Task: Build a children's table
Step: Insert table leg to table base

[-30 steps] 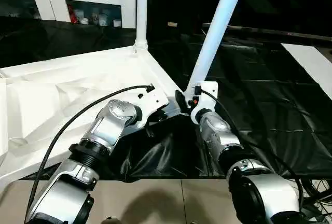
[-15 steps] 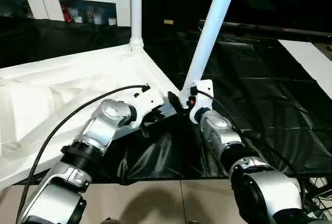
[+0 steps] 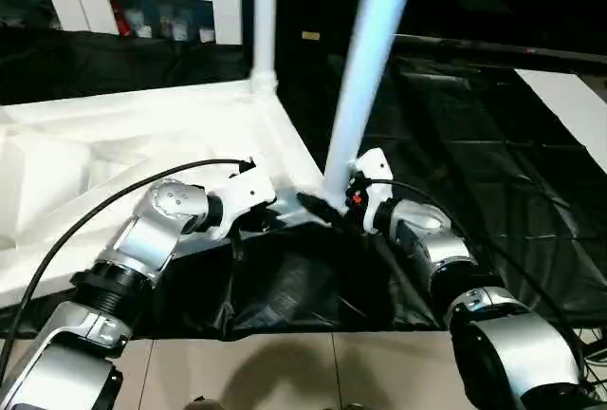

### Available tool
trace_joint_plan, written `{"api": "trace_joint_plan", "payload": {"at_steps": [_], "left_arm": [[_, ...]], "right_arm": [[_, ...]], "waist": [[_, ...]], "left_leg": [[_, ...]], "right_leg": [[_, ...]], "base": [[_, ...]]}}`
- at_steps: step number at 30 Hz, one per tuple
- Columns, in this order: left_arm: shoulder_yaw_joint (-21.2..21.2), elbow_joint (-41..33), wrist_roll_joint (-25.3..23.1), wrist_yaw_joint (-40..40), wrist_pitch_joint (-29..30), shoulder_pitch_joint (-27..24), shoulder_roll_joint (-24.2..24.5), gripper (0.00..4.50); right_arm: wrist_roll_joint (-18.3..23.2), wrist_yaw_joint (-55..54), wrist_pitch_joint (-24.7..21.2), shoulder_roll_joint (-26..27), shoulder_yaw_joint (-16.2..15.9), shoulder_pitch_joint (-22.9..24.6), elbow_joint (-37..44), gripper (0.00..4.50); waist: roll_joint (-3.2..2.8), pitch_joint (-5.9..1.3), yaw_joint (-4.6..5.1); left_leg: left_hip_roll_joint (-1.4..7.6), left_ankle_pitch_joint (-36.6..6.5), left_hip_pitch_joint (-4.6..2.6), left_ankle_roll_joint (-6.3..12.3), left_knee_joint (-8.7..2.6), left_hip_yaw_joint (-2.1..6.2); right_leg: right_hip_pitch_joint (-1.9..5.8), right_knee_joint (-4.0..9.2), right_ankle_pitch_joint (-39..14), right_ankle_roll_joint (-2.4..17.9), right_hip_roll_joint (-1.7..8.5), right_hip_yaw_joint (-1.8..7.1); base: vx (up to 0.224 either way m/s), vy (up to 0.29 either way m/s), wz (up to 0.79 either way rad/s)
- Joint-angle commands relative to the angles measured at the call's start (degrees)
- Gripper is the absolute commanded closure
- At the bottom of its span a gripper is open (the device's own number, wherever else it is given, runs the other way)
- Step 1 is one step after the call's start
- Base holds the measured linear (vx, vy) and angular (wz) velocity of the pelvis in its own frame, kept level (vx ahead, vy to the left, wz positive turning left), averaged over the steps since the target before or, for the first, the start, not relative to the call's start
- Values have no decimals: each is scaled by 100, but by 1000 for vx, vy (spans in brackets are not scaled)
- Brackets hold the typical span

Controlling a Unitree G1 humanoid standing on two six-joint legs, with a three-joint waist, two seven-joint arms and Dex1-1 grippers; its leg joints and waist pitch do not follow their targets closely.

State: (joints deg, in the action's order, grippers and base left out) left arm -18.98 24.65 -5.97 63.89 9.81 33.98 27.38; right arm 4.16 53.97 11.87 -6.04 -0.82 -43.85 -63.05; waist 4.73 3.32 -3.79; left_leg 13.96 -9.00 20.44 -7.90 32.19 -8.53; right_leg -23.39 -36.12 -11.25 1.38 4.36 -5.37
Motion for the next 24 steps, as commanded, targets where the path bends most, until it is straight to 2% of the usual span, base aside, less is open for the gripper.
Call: {"api": "trace_joint_plan", "payload": {"at_steps": [1,8,9,14,15,17,19,20,21,24], "left_arm": [[-305,-125,-40,434,-343,-76,98,450],[-413,-136,74,1103,-660,-146,444,450],[-402,-126,77,1115,-678,-145,454,450],[-371,0,68,1092,-766,-87,472,450],[-365,26,66,1081,-780,-77,469,450],[-355,72,58,1047,-806,-60,459,450],[-350,108,67,1068,-834,-42,449,450],[-339,115,72,1061,-832,-41,439,450],[-319,123,81,1045,-823,-43,420,450],[-223,106,124,894,-775,-69,368,450]], "right_arm": [[20,447,-9,-216,-118,83,164,4],[-66,1426,-205,-556,-352,202,416,4],[-57,1445,-222,-557,-346,218,432,30],[32,1367,-264,-466,-308,332,517,50],[38,1374,-265,-449,-324,367,549,76],[42,1342,-249,-397,-349,435,607,82],[47,1338,-267,-382,-356,460,653,89],[50,1334,-277,-383,-354,462,661,116],[49,1326,-293,-386,-352,472,685,124],[51,1246,-304,-382,-323,479,711,135]], "waist": [[-172,-392,6],[-180,-393,-27],[-176,-400,-38],[-182,-408,-70],[-187,-408,-76],[-183,-415,-86],[-191,-403,-89],[-190,-403,-90],[-194,-401,-92],[-187,-403,-97]], "left_leg": [[-32,-1338,-18,203,-323,-142],[-33,-1279,-25,180,-314,-152],[-30,-1234,-27,161,-309,-154],[-35,-1169,-36,139,-305,-156],[-35,-1172,-36,136,-306,-156],[-35,-1148,-39,121,-304,-156],[-35,-1235,-40,94,-312,-156],[-37,-1253,-39,87,-311,-155],[-33,-1293,-46,73,-315,-154],[-34,-1294,-56,62,-317,-152]], "right_leg": [[358,396,-480,1414,292,318],[365,372,-396,1456,273,309],[366,362,-354,1468,279,312],[363,351,-300,1451,281,314],[363,352,-292,1452,281,314],[366,343,-228,1459,275,311],[363,359,-382,1422,282,313],[365,361,-421,1411,281,314],[360,367,-480,1397,283,315],[358,366,-483,1376,280,319]], "base": [[0,0,0],[0,0,0],[0,0,0],[0,0,0],[0,0,0],[0,0,0],[0,0,0],[0,0,0],[0,0,0],[0,0,0]]}}
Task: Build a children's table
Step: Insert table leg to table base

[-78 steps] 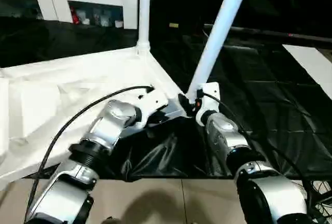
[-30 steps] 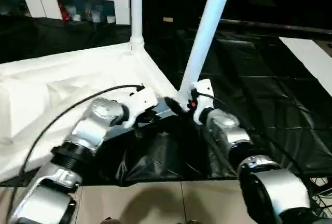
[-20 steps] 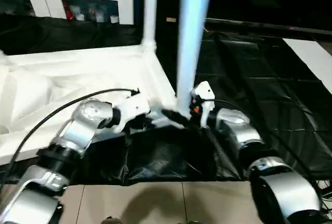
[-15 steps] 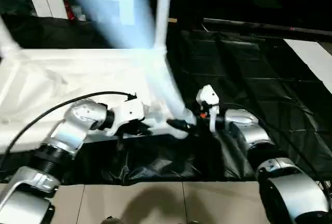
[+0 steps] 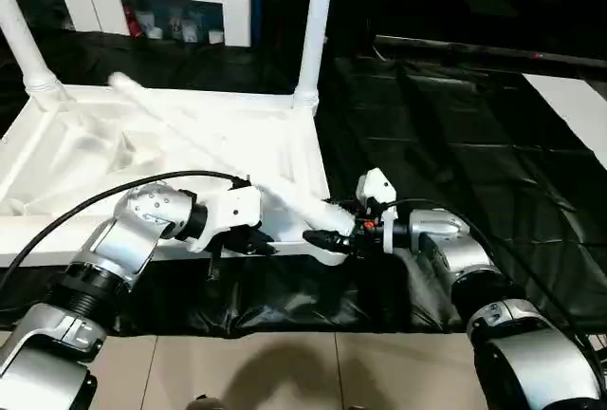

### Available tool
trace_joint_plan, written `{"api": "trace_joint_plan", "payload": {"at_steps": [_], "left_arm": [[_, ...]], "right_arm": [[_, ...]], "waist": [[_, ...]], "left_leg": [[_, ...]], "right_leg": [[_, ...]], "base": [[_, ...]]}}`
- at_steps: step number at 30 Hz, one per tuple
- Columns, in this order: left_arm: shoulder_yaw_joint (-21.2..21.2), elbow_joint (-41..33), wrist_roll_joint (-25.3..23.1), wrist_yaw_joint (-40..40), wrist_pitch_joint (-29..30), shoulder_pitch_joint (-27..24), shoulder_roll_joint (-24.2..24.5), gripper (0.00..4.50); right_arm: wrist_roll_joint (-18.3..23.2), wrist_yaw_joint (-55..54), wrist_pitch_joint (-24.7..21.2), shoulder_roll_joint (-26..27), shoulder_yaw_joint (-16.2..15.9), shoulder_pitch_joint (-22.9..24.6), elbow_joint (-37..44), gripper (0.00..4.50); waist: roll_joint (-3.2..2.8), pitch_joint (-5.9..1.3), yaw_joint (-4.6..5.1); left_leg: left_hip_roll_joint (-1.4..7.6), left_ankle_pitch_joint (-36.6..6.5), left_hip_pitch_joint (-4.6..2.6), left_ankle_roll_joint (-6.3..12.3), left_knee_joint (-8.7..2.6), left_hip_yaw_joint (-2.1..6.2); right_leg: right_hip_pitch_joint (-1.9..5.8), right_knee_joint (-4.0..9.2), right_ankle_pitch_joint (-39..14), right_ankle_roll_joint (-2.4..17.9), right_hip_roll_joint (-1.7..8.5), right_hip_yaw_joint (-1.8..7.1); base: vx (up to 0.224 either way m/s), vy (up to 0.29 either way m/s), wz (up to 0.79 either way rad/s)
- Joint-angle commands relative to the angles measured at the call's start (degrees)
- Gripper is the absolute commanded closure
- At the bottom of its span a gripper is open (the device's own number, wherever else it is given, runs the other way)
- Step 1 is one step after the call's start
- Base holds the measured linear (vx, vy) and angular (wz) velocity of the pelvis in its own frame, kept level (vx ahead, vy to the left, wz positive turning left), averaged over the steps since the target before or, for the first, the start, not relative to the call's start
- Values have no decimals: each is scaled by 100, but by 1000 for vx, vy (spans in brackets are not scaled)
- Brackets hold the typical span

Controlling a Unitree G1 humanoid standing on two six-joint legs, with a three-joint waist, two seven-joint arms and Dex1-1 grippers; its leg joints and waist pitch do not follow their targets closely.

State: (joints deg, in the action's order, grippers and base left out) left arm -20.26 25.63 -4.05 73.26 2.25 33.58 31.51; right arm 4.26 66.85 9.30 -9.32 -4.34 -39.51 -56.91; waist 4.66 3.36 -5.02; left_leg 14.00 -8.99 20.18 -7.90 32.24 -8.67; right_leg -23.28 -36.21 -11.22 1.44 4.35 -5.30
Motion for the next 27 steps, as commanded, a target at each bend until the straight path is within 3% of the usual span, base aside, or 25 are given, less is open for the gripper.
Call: {"api": "trace_joint_plan", "payload": {"at_steps": [1,5,6,7,8,9,10,11,13,14,16,18,19,21,22,23,24,25,27], "left_arm": [[-78,-6,-55,-62,-3,-35,-51,450],[100,-276,119,-201,187,-166,-75,450],[218,-423,214,-303,315,-246,-88,450],[376,-585,375,-391,438,-329,-121,450],[384,-593,385,-394,443,-333,-123,450],[470,-689,500,-400,513,-376,-140,450],[551,-814,638,-372,704,-421,-148,450],[664,-1043,830,-319,921,-521,-127,450],[930,-1483,1224,-292,1406,-732,-100,406],[953,-1510,1257,-294,1440,-747,-100,406],[1238,-1843,1672,-312,1960,-932,-88,394],[1566,-1995,1999,-482,2558,-1078,-130,370],[1662,-1995,2085,-554,2673,-1096,-173,359],[2202,-1797,2445,-1180,3073,-990,-571,352],[2206,-1795,2447,-1185,3075,-989,-574,352],[2644,-1549,2777,-1693,3291,-813,-940,348],[2815,-1475,2902,-1887,3412,-746,-1072,339],[3007,-1364,3053,-2129,3520,-658,-1242,314],[3246,-1202,3306,-2441,3603,-545,-1514,310]], "right_arm": [[48,-56,-57,-51,40,45,104,148],[125,-203,-109,-22,143,49,159,172],[197,-228,-162,-5,197,63,221,173],[273,-254,-228,12,255,77,300,173],[277,-257,-231,12,258,77,303,173],[312,-273,-267,19,286,84,343,173],[355,-256,-318,25,310,94,385,173],[405,-258,-380,36,338,124,471,173],[548,-256,-540,72,415,196,650,173],[562,-263,-553,77,425,200,662,173],[756,-356,-733,146,552,248,812,173],[1068,-546,-995,280,786,269,1008,173],[1139,-590,-1048,313,842,271,1053,173],[1339,-782,-1195,425,1011,305,1275,173],[1341,-783,-1196,426,1012,305,1276,173],[1501,-865,-1316,491,1103,339,1461,173],[1565,-903,-1374,515,1131,351,1533,173],[1672,-956,-1471,555,1183,366,1647,173],[1846,-1014,-1645,622,1248,414,1894,173]], "waist": [[-178,-413,28],[-173,-410,27],[-139,-409,41],[-154,-406,40],[-109,-405,54],[-125,-408,48],[-70,-413,61],[-86,-419,57],[-45,-419,94],[-56,-422,97],[-19,-433,132],[-54,-410,147],[-41,-397,162],[-98,-399,168],[-88,-398,168],[-84,-393,157],[-73,-397,142],[-113,-395,134],[-100,-400,119]], "left_leg": [[-40,-1272,-29,62,-319,-139],[-41,-1266,-28,68,-317,-140],[-31,-1246,-18,68,-320,-137],[-38,-1253,-31,91,-315,-144],[-32,-1238,-20,100,-317,-146],[-41,-1195,-18,121,-316,-144],[-37,-1149,-16,134,-311,-153],[-35,-1031,-12,147,-308,-151],[-49,-855,15,214,-297,-155],[-50,-807,19,244,-295,-154],[-59,-668,33,301,-279,-165],[-59,-706,22,300,-286,-170],[-60,-859,18,273,-296,-166],[-56,-1001,0,196,-291,-170],[-54,-1037,-1,180,-293,-168],[-64,-1133,-13,152,-287,-180],[-67,-1184,-16,145,-283,-177],[-66,-1231,-12,118,-291,-164],[-74,-1249,-13,114,-287,-163]], "right_leg": [[348,372,-458,1376,280,313],[346,369,-452,1388,278,311],[359,359,-474,1373,293,314],[341,376,-515,1362,282,316],[348,371,-510,1358,281,318],[348,373,-520,1347,281,315],[354,367,-488,1343,280,317],[360,337,-383,1371,285,320],[378,318,-230,1382,275,317],[378,319,-189,1389,285,318],[373,314,-45,1461,276,313],[345,314,-50,1473,253,310],[340,332,-248,1435,254,306],[335,345,-408,1378,252,316],[333,368,-453,1366,256,314],[319,384,-591,1331,242,311],[320,399,-646,1302,243,312],[325,403,-699,1263,237,309],[330,421,-743,1225,244,305]], "base": [[0,0,0],[0,0,0],[0,0,0],[0,0,0],[0,0,0],[0,0,0],[0,0,0],[0,0,0],[0,0,0],[0,0,0],[0,0,0],[0,0,0],[0,0,0],[0,0,0],[0,0,0],[0,0,0],[0,0,0],[0,0,0],[0,0,0]]}}
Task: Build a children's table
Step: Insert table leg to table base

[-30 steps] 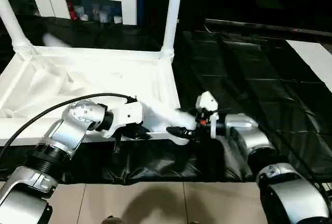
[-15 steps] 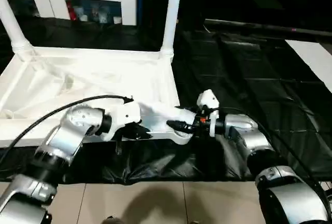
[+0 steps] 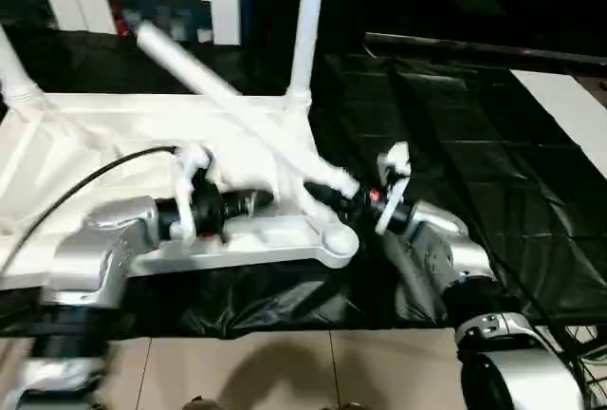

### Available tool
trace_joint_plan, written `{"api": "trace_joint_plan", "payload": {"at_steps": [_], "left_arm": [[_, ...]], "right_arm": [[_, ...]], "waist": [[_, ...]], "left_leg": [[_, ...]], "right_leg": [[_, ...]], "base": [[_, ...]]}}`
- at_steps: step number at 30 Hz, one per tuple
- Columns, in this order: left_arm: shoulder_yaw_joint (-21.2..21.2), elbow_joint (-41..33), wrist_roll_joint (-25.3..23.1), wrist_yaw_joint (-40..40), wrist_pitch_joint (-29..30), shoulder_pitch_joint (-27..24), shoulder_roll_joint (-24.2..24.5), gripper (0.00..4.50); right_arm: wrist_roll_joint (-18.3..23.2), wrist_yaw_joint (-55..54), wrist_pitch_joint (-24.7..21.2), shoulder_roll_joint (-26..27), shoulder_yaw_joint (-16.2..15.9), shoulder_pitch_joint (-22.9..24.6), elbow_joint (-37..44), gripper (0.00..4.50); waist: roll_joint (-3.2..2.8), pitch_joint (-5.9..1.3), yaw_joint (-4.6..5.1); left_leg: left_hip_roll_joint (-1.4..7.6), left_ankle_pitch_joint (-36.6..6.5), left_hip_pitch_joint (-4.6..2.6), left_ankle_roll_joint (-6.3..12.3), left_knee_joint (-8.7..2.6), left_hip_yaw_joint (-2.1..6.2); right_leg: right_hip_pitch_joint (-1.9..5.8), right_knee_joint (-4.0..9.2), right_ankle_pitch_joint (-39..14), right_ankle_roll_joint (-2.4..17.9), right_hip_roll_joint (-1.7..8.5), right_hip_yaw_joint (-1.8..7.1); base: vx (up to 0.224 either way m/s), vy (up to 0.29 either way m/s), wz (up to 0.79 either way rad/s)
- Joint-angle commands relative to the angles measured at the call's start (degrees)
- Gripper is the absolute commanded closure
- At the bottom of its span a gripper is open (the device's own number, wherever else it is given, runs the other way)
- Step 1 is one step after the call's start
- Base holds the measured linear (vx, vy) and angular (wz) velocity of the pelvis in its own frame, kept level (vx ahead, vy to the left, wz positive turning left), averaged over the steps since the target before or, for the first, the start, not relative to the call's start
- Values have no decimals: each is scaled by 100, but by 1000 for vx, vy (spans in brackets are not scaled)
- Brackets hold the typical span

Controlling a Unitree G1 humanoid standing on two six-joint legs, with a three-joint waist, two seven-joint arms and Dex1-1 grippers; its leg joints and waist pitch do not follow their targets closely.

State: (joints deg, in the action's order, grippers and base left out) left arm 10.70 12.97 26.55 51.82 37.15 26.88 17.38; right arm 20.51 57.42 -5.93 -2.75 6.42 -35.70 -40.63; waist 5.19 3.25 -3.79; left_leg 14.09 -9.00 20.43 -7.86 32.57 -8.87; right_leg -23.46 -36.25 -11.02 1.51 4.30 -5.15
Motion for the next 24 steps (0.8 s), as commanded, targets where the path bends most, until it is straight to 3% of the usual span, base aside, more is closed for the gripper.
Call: {"api": "trace_joint_plan", "payload": {"at_steps": [1,3,4,5,7,11,15,18,24], "left_arm": [[203,89,323,-379,116,147,-178,304],[406,141,678,-616,158,251,-423,279],[422,142,712,-627,170,259,-440,273],[715,129,1196,-849,383,411,-749,273],[941,184,1546,-935,550,590,-1035,261],[1202,237,2041,-979,769,773,-1294,227],[1101,321,1938,-1084,847,854,-1389,181],[911,522,1605,-1384,609,938,-1443,163],[914,803,1262,-1834,80,1150,-1446,120]], "right_arm": [[269,-89,-178,-13,193,49,345,173],[346,-101,-317,22,197,100,556,173],[348,-104,-324,24,196,103,569,173],[411,-156,-463,68,172,178,834,173],[421,-195,-519,114,100,247,1053,173],[409,-253,-556,136,24,290,1203,174],[455,-298,-652,136,-63,331,1403,174],[406,-330,-733,171,-171,396,1645,174],[298,-477,-632,178,-231,383,1675,174]], "waist": [[-145,-396,-11],[-133,-409,-11],[-161,-408,-20],[-157,-422,-22],[-181,-417,-35],[-163,-400,-45],[-191,-404,-39],[-196,-406,-41],[-208,-409,-68]], "left_leg": [[-79,-1169,-19,126,-325,-132],[-89,-1088,-13,144,-314,-136],[-94,-1050,-13,132,-312,-133],[-100,-925,-3,134,-293,-142],[-100,-915,-1,154,-298,-137],[-114,-1047,1,146,-300,-141],[-112,-1016,-8,140,-305,-130],[-109,-983,-6,151,-306,-127],[-99,-969,-17,135,-304,-117]], "right_leg": [[369,423,-662,1200,250,286],[374,415,-570,1192,250,285],[380,402,-513,1206,248,288],[394,382,-243,1274,237,293],[396,389,-188,1318,241,281],[404,434,-495,1214,239,277],[409,443,-472,1148,232,271],[417,450,-404,1099,224,270],[418,441,-334,1114,242,274]], "base": [[0,0,0],[0,0,0],[0,0,0],[0,0,0],[0,0,0],[0,0,0],[0,0,0],[0,0,0],[0,0,0]]}}
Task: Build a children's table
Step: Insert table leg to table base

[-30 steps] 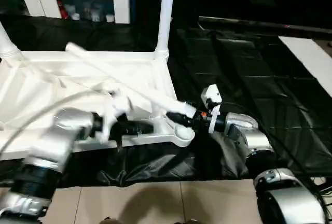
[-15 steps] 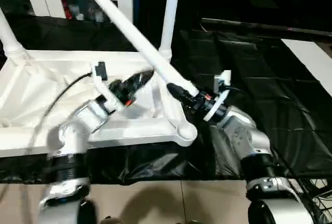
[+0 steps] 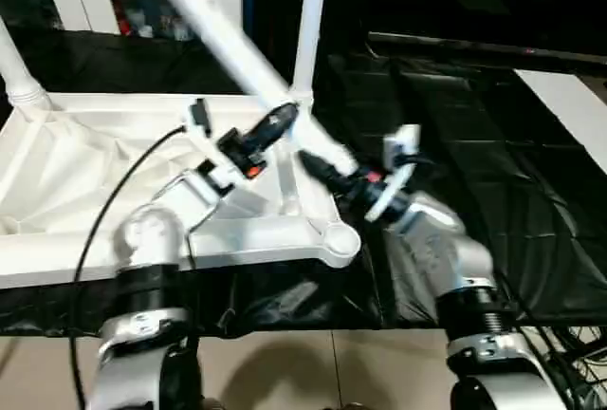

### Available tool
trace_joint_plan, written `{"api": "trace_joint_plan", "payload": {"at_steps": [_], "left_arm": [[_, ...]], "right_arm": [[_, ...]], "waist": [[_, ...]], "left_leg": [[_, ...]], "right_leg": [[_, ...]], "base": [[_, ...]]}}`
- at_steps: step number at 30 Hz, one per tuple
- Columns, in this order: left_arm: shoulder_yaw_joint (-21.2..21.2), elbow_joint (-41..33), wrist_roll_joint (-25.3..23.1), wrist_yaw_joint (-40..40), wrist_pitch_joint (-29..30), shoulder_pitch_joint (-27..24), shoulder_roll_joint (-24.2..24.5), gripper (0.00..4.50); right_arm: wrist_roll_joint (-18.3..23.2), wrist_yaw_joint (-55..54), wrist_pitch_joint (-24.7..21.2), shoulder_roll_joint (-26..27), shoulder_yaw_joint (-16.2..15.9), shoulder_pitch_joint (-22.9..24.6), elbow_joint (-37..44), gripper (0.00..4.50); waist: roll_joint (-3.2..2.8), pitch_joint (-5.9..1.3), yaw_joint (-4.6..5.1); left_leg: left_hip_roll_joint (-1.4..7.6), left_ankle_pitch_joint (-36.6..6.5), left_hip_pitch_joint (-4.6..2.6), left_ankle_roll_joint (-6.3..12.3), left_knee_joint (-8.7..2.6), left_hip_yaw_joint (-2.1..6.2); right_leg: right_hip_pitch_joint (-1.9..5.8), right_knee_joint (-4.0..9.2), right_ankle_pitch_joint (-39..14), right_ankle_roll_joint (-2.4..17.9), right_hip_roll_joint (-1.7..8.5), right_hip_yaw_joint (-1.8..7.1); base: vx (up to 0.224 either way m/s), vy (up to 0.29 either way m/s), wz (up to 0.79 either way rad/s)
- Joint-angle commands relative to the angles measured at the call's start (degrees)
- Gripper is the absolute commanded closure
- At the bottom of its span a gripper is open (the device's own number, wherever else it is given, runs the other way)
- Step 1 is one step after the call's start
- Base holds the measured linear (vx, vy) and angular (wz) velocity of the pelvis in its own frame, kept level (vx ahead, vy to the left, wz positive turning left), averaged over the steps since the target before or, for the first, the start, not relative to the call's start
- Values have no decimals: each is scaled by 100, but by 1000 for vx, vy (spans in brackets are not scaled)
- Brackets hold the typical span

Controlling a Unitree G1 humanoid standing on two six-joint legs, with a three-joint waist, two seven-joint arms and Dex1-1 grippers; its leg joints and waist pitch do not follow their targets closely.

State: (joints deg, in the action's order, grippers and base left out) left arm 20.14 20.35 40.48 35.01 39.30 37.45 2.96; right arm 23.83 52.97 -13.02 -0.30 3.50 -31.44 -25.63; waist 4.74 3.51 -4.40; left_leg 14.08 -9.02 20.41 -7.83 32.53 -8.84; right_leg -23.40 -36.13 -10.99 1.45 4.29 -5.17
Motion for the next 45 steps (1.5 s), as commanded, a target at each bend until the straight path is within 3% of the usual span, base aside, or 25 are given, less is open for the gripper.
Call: {"api": "trace_joint_plan", "payload": {"at_steps": [1,3,6,8,9,14,15,20,25,26,27,29,30,31,35,36,39,43,45], "left_arm": [[27,44,-92,-184,-195,132,-21,109],[140,-45,42,-234,-164,177,-57,152],[256,-205,234,-342,-98,208,-114,154],[275,-242,236,-490,-87,236,-133,188],[279,-208,181,-663,-150,274,-142,188],[290,-91,6,-1043,-328,380,-127,221],[259,-185,-26,-1088,-312,376,-124,226],[202,-364,-49,-1204,-287,398,-142,238],[130,-492,-2,-1189,-322,499,-15,243],[113,-510,-7,-1173,-327,508,15,244],[106,-514,-11,-1164,-325,510,23,244],[51,-545,-44,-1097,-320,521,87,245],[-9,-579,-84,-1051,-316,527,152,249],[-40,-596,-100,-1028,-309,526,193,254],[-57,-602,-77,-965,-274,559,275,258],[-97,-628,-52,-892,-234,564,329,258],[-213,-752,2,-744,-129,525,388,258],[-334,-869,59,-594,-50,491,406,258],[-506,-1083,152,-319,45,450,426,258]], "right_arm": [[-54,-49,80,-67,32,-25,191,174],[-81,-77,107,-56,2,-2,192,174],[-93,-133,111,-19,-37,51,252,174],[-104,-181,125,7,-79,85,303,174],[-114,-226,166,33,-108,97,306,174],[-178,-334,290,104,-154,110,270,174],[-197,-366,295,138,-182,157,351,174],[-201,-421,290,151,-230,234,510,174],[-219,-465,184,99,-344,200,577,174],[-197,-398,178,78,-369,204,608,118],[-184,-385,163,69,-367,205,624,104],[-66,-289,33,-43,-304,194,752,98],[199,-128,-297,-220,-151,158,886,88],[375,-4,-516,-332,-65,142,967,77],[696,180,-912,-728,242,-28,957,45],[992,231,-1207,-950,493,-186,890,35],[1124,323,-1448,-1250,654,-411,764,20],[1060,463,-1743,-1460,502,-519,746,1],[899,887,-2302,-1794,23,-606,806,0]], "waist": [[-162,-437,-21],[-183,-441,-42],[-175,-438,-59],[-184,-431,-68],[-223,-435,-73],[-211,-429,-79],[-238,-430,-68],[-223,-440,-73],[-234,-430,-66],[-233,-426,-64],[-232,-433,-68],[-220,-434,-71],[-222,-433,-56],[-165,-434,-76],[-165,-437,-99],[-156,-442,-105],[-144,-446,-113],[-127,-450,-109],[-119,-458,-114]], "left_leg": [[-103,-934,-15,132,-296,-123],[-106,-872,-8,125,-290,-120],[-111,-839,-7,129,-279,-129],[-108,-882,-13,135,-285,-129],[-104,-904,-15,123,-286,-123],[-110,-990,-24,89,-288,-125],[-112,-976,-17,82,-286,-122],[-122,-835,-5,128,-275,-123],[-114,-873,-12,123,-279,-123],[-118,-889,-12,119,-280,-126],[-117,-874,-18,115,-276,-125],[-119,-859,-13,123,-276,-121],[-126,-831,-14,177,-280,-113],[-121,-772,-17,213,-270,-122],[-121,-703,-17,215,-257,-135],[-124,-695,-13,201,-252,-138],[-134,-648,6,196,-235,-145],[-146,-579,17,187,-225,-149],[-141,-467,22,225,-213,-145]], "right_leg": [[416,420,-290,1125,242,277],[425,400,-183,1154,248,278],[427,386,-50,1221,245,279],[421,395,-113,1227,246,277],[422,387,-119,1218,245,276],[416,411,-268,1143,239,274],[420,411,-241,1135,237,276],[440,387,-23,1177,235,277],[431,393,-134,1157,238,277],[428,399,-152,1150,234,277],[430,395,-131,1141,233,278],[440,390,-97,1133,227,275],[458,389,-47,1076,212,275],[456,377,-28,1092,222,279],[441,375,-39,1128,226,280],[448,375,-89,1135,226,275],[452,373,-123,1137,233,276],[459,377,-167,1118,224,265],[469,362,-1,1189,216,263]], "base": [[0,0,0],[0,0,0],[0,0,0],[0,0,0],[0,0,0],[0,0,0],[0,0,0],[0,0,0],[0,0,0],[0,0,0],[0,0,0],[0,0,0],[0,0,0],[0,0,0],[0,0,0],[0,0,0],[0,0,0],[0,0,0],[0,0,0]]}}
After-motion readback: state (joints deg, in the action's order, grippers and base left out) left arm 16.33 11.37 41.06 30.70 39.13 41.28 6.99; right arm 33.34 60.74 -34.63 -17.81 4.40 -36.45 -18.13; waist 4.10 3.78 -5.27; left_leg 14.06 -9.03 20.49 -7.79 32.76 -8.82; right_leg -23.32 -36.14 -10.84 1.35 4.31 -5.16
